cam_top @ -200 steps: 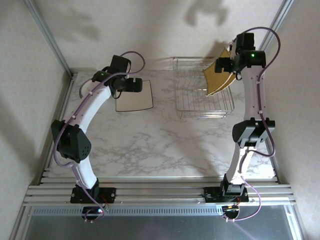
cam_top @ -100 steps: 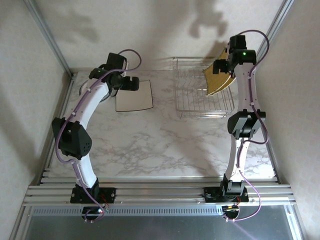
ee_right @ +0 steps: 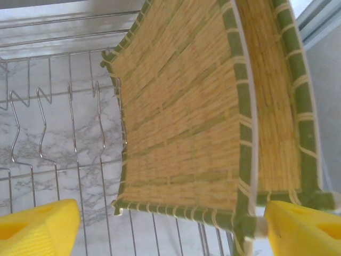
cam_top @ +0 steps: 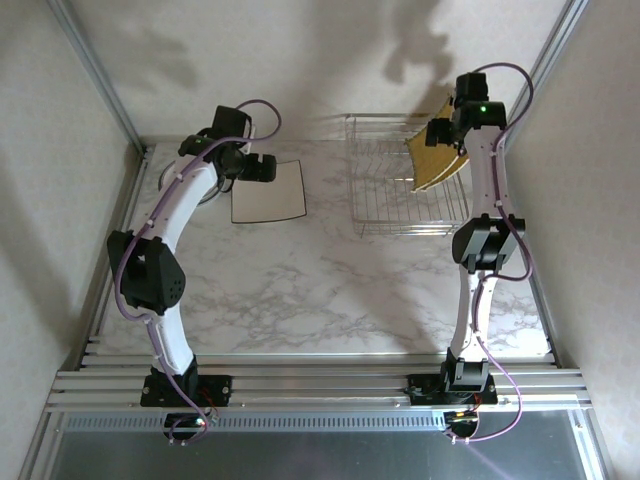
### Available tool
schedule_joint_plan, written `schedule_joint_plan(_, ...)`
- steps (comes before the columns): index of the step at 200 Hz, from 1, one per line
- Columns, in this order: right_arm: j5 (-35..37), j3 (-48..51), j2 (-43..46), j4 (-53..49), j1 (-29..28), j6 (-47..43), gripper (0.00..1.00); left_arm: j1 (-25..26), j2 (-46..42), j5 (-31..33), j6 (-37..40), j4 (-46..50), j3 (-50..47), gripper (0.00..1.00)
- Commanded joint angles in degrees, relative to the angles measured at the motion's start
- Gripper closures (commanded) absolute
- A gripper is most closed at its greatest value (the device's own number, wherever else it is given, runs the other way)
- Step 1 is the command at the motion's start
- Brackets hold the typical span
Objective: Unload the plates from the dish rack
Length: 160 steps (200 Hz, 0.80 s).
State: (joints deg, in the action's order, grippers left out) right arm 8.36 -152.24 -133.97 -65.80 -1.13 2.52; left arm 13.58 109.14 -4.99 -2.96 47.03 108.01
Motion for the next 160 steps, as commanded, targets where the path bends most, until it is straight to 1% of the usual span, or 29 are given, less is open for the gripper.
schedule_joint_plan(1,-1.6,-2.3,-2.0,1.4,0.4,1.9,0.12,-0.7,1.0,-0.7,1.0,1.0,1.8,0.0)
schedule_joint_plan(33,-1.9,-2.4,-2.9,2.8,0.4,3.0,0.16,-1.0,1.7,-1.0,1.2,1.0,2.4,0.0)
schedule_joint_plan(54,-0.8,-2.4,-3.2,3.5,0.4,3.6,0.17,-1.2,2.3,-1.1,1.2,1.0,2.8,0.0)
schedule_joint_plan(79,0.1,-2.4,-3.4,4.9,0.4,4.3,0.21,-1.2,2.9,-1.2,1.2,0.9,2.9,0.0)
schedule_joint_plan(114,1.7,-2.2,-3.9,6.4,0.5,5.5,0.31,-1.2,3.4,-1.4,1.4,0.8,3.1,0.0)
schedule_joint_plan(160,2.3,-1.9,-4.0,6.9,0.4,5.9,0.5,-1.4,3.5,-1.4,1.2,0.6,3.2,0.0)
